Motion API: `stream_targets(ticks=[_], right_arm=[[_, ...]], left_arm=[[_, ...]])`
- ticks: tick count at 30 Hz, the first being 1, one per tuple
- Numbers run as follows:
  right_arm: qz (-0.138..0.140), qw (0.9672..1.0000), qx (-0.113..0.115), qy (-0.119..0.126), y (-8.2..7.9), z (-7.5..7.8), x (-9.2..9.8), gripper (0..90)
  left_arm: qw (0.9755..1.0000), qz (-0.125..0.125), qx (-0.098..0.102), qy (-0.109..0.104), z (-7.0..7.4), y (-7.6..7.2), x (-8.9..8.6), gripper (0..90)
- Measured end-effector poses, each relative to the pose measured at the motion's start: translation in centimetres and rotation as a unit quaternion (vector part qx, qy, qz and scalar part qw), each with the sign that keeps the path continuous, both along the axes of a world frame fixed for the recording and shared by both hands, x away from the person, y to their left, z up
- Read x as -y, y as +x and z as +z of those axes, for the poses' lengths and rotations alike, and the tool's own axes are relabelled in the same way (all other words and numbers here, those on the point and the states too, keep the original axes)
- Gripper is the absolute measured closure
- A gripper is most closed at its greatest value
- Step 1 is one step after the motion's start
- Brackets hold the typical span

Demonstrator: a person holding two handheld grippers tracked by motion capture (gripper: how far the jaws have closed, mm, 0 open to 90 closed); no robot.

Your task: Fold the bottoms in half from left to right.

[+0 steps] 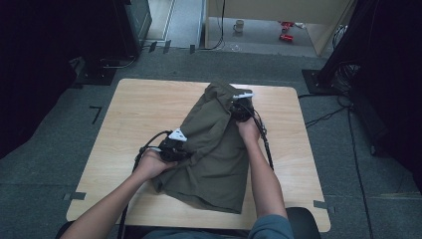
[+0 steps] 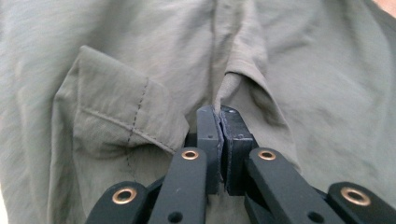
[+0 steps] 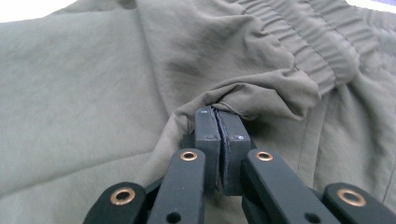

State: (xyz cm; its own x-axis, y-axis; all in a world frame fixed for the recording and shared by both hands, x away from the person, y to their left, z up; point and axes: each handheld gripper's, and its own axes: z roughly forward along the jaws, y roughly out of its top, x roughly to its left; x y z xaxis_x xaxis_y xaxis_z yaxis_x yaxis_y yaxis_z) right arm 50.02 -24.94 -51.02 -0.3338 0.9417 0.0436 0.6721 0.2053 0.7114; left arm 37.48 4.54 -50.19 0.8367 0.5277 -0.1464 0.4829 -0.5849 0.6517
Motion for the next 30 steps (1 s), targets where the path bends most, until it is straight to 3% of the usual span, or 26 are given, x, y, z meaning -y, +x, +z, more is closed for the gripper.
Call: stream_targets(ticks=[2,6,11,17,19,22,24,28,30], right_arm=[[0.006,1.0,0.003,-0.007,-0.1,0.0,-0.3,88.1],[0.01,0.9999,0.003,-0.002,-0.1,0.0,-0.6,88.0],[0.015,0.9999,0.001,0.007,-0.3,-0.1,-1.2,87.9],[0.028,0.9995,0.001,0.012,-0.6,-0.1,-2.4,87.7],[0.029,0.9995,0.003,0.014,-0.5,-0.1,-2.7,87.7],[0.024,0.9995,0.008,0.021,-0.3,-0.3,-3.2,87.7],[0.024,0.9994,0.009,0.022,-0.2,-0.3,-3.3,87.7],[0.016,0.9996,0.015,0.019,0.7,-0.4,-3.6,86.5],[0.015,0.9996,0.001,0.024,1.1,-0.1,-3.4,86.9]], left_arm=[[0.9999,0.011,0.003,0.002,0.0,0.6,-1.0,88.6],[0.9996,0.027,0.001,0.004,0.1,1.4,-2.1,88.6],[0.9986,0.049,0.012,0.013,0.2,2.6,-4.0,88.6],[0.9956,0.086,0.031,0.023,0.2,4.7,-6.4,88.6],[0.995,0.091,0.034,0.021,0.1,5.1,-6.7,88.6],[0.9918,0.112,0.057,0.019,-0.1,6.5,-7.5,88.6],[0.991,0.117,0.061,0.017,-0.2,6.9,-7.6,88.6],[0.9895,0.134,0.055,0.006,-0.3,8.0,-8.1,88.6],[0.9896,0.134,0.05,0.017,0.1,7.9,-7.9,88.7]])
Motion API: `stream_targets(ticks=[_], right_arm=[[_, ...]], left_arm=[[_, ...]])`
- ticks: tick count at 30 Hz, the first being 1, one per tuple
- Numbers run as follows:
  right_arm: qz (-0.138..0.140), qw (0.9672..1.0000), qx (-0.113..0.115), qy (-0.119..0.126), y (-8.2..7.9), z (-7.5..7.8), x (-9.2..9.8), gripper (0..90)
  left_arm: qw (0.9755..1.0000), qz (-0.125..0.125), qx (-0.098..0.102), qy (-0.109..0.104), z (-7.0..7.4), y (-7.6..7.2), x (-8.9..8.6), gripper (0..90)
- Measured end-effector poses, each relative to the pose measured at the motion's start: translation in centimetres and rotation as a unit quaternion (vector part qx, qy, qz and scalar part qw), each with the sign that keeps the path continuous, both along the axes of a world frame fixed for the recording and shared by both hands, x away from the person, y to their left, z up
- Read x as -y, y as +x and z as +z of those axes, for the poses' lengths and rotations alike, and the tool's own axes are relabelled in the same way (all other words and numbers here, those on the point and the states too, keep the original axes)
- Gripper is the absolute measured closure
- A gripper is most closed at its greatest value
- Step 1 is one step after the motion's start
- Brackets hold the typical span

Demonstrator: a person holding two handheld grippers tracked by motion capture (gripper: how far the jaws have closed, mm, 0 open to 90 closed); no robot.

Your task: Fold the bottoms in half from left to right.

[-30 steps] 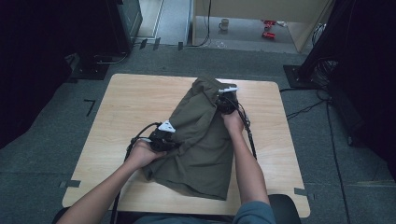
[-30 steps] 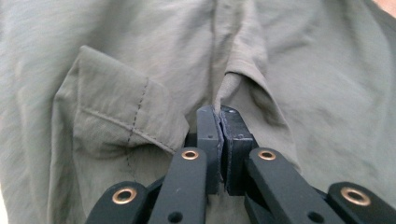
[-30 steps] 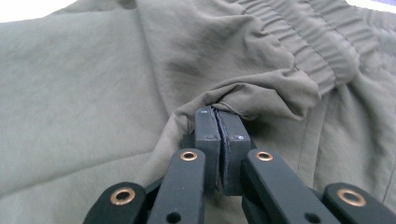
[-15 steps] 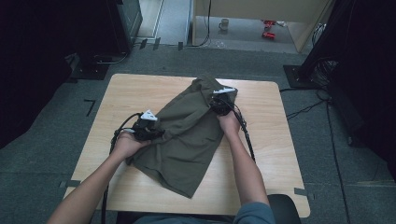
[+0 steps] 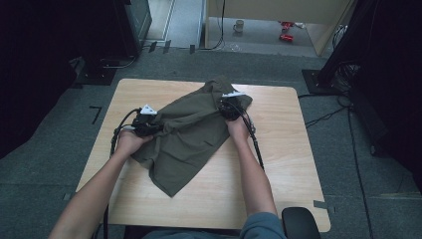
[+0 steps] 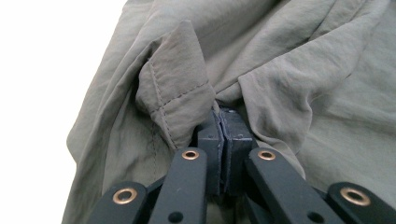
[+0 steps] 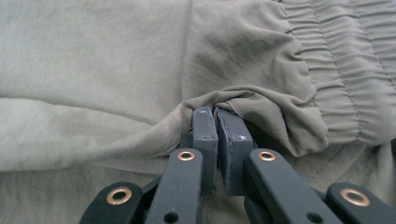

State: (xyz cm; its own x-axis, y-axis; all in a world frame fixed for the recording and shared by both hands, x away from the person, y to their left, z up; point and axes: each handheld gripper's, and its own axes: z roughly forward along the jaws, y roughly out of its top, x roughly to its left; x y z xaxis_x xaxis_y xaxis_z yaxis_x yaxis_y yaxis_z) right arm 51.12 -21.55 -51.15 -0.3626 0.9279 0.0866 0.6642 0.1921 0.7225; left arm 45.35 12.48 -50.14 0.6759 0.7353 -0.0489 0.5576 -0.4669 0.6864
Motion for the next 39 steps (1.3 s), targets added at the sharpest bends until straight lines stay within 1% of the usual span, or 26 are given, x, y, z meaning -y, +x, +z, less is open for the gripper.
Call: stream_targets(ticks=[2,3,5,7,10,11,12,13,14,15,18,20,21,22,23,25,28,29,30,32,33,34,36,37,38,39], right_arm=[[0.001,1.0,-0.009,-0.004,0.1,0.4,0.2,87.8],[0.002,1.0,-0.008,-0.002,0.1,0.6,0.3,88.0],[-0.001,0.9999,-0.008,0.007,0.1,1.0,0.6,88.1],[-0.004,0.9998,-0.005,0.018,0.0,1.5,1.0,88.1],[-0.001,0.9997,-0.001,0.022,-0.3,2.2,1.2,88.1],[0.0,0.9998,0.001,0.021,-0.4,2.5,1.2,88.1],[0.003,0.9998,0.004,0.019,-0.5,2.7,1.3,88.1],[0.003,0.9998,0.008,0.02,-0.6,3.0,1.3,88.1],[0.003,0.9997,0.01,0.02,-0.7,3.2,1.4,88.1],[0.003,0.9997,0.01,0.02,-0.7,3.2,1.4,88.1],[0.003,0.9995,0.019,0.025,-0.9,4.0,1.7,88.1],[0.003,0.999,0.029,0.032,-1.1,4.8,2.1,88.0],[0.003,0.999,0.032,0.033,-1.3,5.1,2.2,87.9],[0.006,0.9989,0.033,0.032,-1.4,5.4,2.3,87.9],[0.006,0.9989,0.033,0.032,-1.4,5.4,2.3,87.9],[0.009,0.9988,0.037,0.03,-1.6,5.8,2.5,87.9],[0.013,0.9989,0.042,0.017,-2.2,6.6,3.1,87.7],[0.013,0.9989,0.042,0.017,-2.2,6.6,3.1,87.7],[0.014,0.9989,0.043,0.013,-2.3,6.6,3.3,87.7],[0.014,0.9992,0.037,0.007,-2.4,6.5,3.7,87.4],[0.012,0.9994,0.033,0.002,-2.5,6.0,4.0,87.2],[0.012,0.9994,0.033,0.002,-2.5,6.0,4.0,87.2],[0.008,0.9998,0.018,-0.001,-2.6,5.4,4.3,86.8],[0.004,0.9999,0.013,-0.001,-2.7,4.9,4.6,86.6],[0.004,0.9999,0.013,-0.001,-2.7,4.9,4.6,86.6],[0.002,1.0,0.0,-0.002,-2.7,4.4,4.9,86.2]], left_arm=[[0.9999,-0.009,-0.003,0.003,1.0,-0.7,0.1,88.8],[0.9999,-0.009,-0.003,0.003,1.0,-0.7,0.1,89.0],[0.9998,-0.02,0.001,0.002,2.5,-1.8,0.3,89.4],[0.9994,-0.031,0.013,0.007,3.7,-2.8,0.6,89.4],[0.9978,-0.048,0.043,0.017,5.6,-4.5,1.0,89.5],[0.9978,-0.048,0.043,0.017,5.6,-4.5,1.0,89.5],[0.9964,-0.056,0.06,0.022,6.8,-5.7,1.2,89.5],[0.996,-0.056,0.066,0.021,7.3,-6.2,1.3,89.5],[0.996,-0.056,0.066,0.021,7.3,-6.2,1.3,89.5],[0.9957,-0.057,0.071,0.021,7.8,-6.7,1.4,89.5],[0.9933,-0.065,0.093,0.024,9.2,-8.4,1.8,89.4],[0.9913,-0.072,0.108,0.021,10.1,-9.5,2.2,89.4],[0.99,-0.08,0.115,0.015,11.1,-10.6,2.8,89.4],[0.9894,-0.084,0.118,0.012,11.4,-11.1,3.1,89.4],[0.9894,-0.084,0.118,0.012,11.4,-11.1,3.1,89.4],[0.9881,-0.094,0.122,0.012,11.9,-12.0,3.9,89.3],[0.9865,-0.106,0.125,0.006,12.1,-13.6,5.7,89.3],[0.9865,-0.106,0.125,0.006,12.1,-13.6,5.7,89.3],[0.9868,-0.107,0.121,-0.003,12.0,-13.9,6.1,89.3],[0.9864,-0.115,0.117,-0.009,11.6,-14.5,7.0,89.2],[0.9865,-0.119,0.112,-0.011,11.2,-14.7,7.4,89.2],[0.9868,-0.123,0.105,-0.014,10.8,-14.8,7.9,89.2],[0.9874,-0.129,0.088,-0.024,10.0,-14.8,8.7,89.2],[0.9881,-0.134,0.071,-0.029,9.1,-14.8,9.4,89.1],[0.9881,-0.134,0.071,-0.029,9.1,-14.8,9.4,89.1],[0.988,-0.138,0.064,-0.027,8.7,-14.8,9.8,89.1]])
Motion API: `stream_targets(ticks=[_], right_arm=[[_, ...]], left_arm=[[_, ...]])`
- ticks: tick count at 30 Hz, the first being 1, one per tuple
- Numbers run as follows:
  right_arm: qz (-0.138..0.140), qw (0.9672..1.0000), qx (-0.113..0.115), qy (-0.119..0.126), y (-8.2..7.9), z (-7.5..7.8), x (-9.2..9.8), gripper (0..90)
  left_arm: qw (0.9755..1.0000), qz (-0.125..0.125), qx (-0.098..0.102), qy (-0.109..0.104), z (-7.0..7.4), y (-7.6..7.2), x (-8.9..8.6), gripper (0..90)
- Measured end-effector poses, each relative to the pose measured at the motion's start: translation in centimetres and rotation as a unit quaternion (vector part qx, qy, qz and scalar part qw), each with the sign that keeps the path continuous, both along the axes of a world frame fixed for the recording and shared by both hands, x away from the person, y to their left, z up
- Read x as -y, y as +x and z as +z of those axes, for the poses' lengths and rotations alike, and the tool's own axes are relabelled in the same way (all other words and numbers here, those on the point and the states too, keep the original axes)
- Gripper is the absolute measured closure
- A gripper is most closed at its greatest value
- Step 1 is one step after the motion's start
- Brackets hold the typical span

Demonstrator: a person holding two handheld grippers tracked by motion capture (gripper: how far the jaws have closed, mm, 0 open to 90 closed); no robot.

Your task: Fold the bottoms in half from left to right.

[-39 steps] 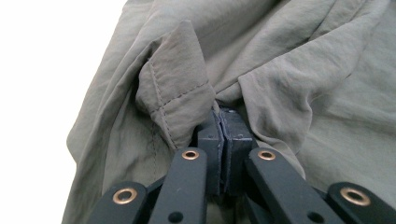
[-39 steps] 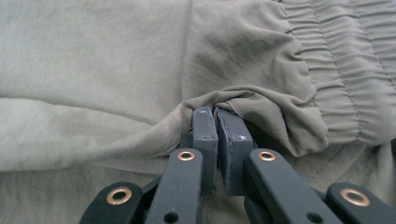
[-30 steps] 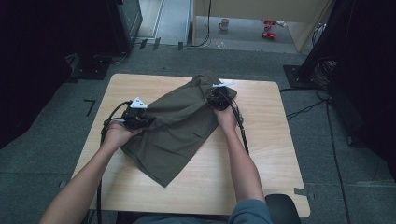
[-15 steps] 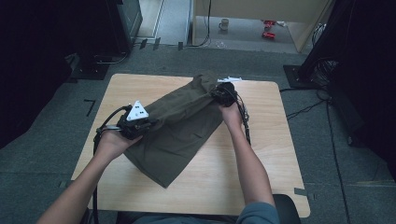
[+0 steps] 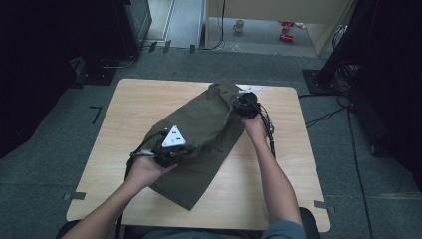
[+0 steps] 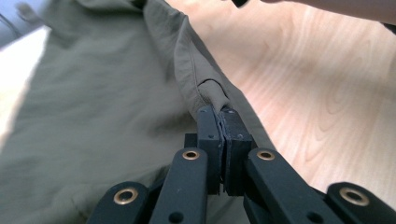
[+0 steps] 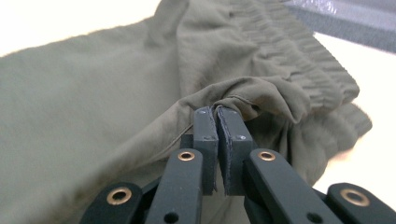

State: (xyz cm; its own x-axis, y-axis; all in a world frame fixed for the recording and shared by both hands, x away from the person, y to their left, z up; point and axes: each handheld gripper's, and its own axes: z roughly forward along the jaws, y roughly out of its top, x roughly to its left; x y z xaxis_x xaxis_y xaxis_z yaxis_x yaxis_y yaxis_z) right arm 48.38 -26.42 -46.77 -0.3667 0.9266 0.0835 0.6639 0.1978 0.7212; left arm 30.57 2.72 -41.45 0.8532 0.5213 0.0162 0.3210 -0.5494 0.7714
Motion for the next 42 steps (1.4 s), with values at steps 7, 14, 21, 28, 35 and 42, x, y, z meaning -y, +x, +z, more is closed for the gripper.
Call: stream_targets(ticks=[7,14,21,28,35,42], right_arm=[[-0.008,0.9999,-0.013,-0.002,-0.6,-1.3,0.6,81.6],[0.001,1.0,-0.008,0.004,-1.5,-0.4,1.2,73.1],[0.017,0.9997,0.012,0.012,-3.5,1.4,1.5,76.6],[0.046,0.9987,0.004,0.024,-5.2,1.4,0.4,81.7],[0.078,0.9966,0.003,0.028,-6.5,1.0,-1.5,79.8],[0.097,0.9943,0.006,0.044,-7.4,0.4,-3.0,78.8]], left_arm=[[0.9996,-0.018,-0.022,0.007,-2.1,-0.2,1.4,87.5],[0.9987,-0.029,-0.038,-0.018,-1.6,-0.2,0.6,71.7],[0.9985,-0.023,-0.037,-0.034,0.2,0.4,-1.6,70.0],[0.9984,0.0,-0.045,-0.035,-0.1,3.6,-3.8,77.8],[0.9977,0.02,-0.057,-0.032,-1.6,7.5,-5.4,81.7],[0.9979,0.022,-0.059,-0.019,-3.1,10.4,-6.1,83.2]])
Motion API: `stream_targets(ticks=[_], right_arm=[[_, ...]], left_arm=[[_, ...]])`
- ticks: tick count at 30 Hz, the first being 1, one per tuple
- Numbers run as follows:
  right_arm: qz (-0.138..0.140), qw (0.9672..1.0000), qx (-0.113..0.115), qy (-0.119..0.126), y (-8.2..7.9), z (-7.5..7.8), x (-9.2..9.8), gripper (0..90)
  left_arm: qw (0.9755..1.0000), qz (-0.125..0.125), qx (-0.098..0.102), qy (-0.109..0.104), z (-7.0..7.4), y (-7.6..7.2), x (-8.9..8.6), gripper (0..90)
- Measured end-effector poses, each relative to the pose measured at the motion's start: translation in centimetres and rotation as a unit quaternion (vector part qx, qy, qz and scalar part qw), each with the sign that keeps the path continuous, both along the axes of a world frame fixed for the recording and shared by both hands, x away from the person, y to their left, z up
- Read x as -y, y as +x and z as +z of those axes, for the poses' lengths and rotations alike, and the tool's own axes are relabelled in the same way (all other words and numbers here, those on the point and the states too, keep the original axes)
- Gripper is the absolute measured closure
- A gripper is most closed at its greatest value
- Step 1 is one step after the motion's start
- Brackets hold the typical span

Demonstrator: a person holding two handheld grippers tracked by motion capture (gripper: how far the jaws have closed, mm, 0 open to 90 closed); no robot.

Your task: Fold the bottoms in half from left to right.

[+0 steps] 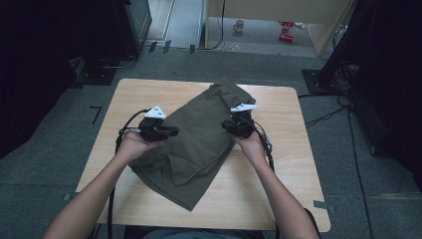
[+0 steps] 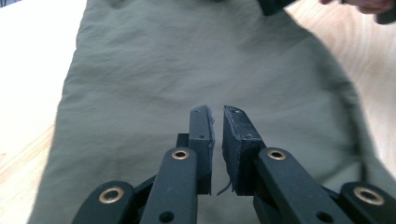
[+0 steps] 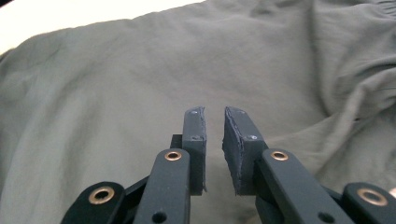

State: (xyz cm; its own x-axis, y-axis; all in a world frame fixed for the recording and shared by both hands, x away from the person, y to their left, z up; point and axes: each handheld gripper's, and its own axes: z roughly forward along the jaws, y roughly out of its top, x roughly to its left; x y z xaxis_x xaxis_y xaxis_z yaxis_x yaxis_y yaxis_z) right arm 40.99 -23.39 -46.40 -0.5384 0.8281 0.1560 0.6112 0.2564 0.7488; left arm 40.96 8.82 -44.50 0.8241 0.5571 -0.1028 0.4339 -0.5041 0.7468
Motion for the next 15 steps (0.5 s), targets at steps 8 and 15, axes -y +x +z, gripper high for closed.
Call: stream_targets(ticks=[8,15], right_arm=[[0.018,0.9998,0.003,-0.005,-1.1,-1.1,-1.2,71.8],[0.034,0.9992,-0.004,-0.02,-2.2,-2.4,-1.9,63.8]], left_arm=[[0.9996,0.02,-0.009,-0.015,-1.9,2.5,-1.1,82.4],[0.9992,0.031,-0.023,0.013,-4.0,3.5,-2.0,77.6]])
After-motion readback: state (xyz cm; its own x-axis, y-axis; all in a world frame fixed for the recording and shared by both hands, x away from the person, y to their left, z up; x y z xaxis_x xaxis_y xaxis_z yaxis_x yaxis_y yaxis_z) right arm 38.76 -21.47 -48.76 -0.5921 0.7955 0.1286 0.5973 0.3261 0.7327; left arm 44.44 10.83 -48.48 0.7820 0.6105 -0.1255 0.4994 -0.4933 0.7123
